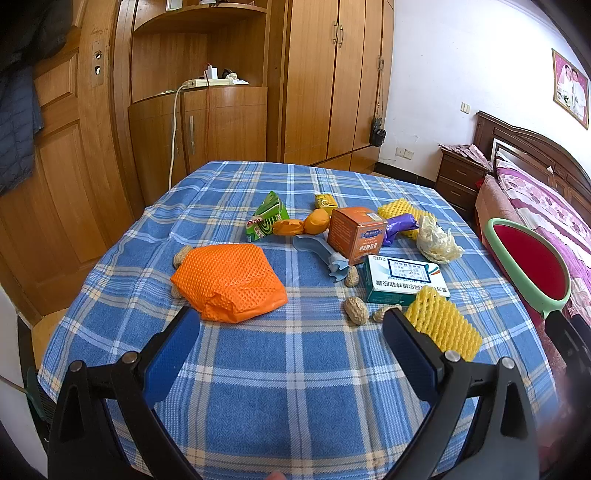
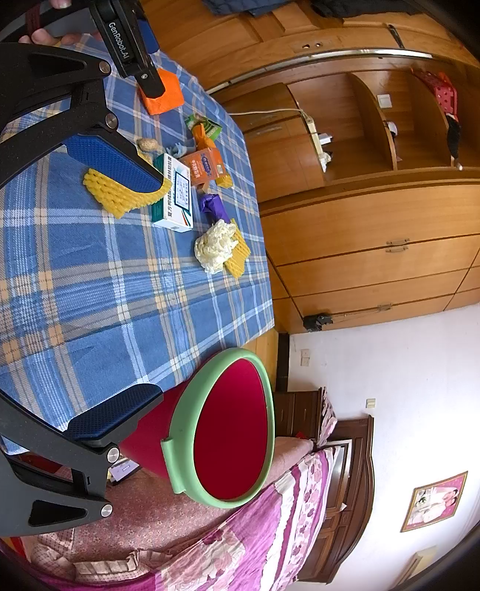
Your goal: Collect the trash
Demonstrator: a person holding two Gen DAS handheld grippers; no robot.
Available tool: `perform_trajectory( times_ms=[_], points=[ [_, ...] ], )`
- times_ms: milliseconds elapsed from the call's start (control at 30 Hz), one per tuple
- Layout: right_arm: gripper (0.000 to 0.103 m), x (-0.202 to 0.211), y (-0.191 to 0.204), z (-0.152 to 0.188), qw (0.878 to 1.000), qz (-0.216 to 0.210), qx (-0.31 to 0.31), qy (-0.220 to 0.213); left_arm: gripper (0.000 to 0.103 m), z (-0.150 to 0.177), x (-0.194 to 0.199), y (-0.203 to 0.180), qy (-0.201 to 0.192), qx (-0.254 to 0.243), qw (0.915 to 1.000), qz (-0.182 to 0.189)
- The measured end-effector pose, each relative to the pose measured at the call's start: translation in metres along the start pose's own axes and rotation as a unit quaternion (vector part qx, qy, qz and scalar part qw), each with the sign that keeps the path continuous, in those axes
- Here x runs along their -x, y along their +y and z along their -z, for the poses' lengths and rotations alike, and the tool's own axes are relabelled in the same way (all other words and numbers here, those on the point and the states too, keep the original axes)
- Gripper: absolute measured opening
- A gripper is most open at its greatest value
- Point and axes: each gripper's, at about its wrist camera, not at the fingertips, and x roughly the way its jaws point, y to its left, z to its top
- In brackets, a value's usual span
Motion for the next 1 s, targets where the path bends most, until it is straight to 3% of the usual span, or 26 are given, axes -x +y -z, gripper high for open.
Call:
perform_trajectory(
  times_ms=[1000],
  points=[
    [0.102, -0.0014, -0.0054, -0.0021, 1.000, 0.000, -0.004, 0.001, 0.099, -0.0003, -0.0004, -0.0002, 0.002, 0.000, 1.0000, -0.001]
  ],
)
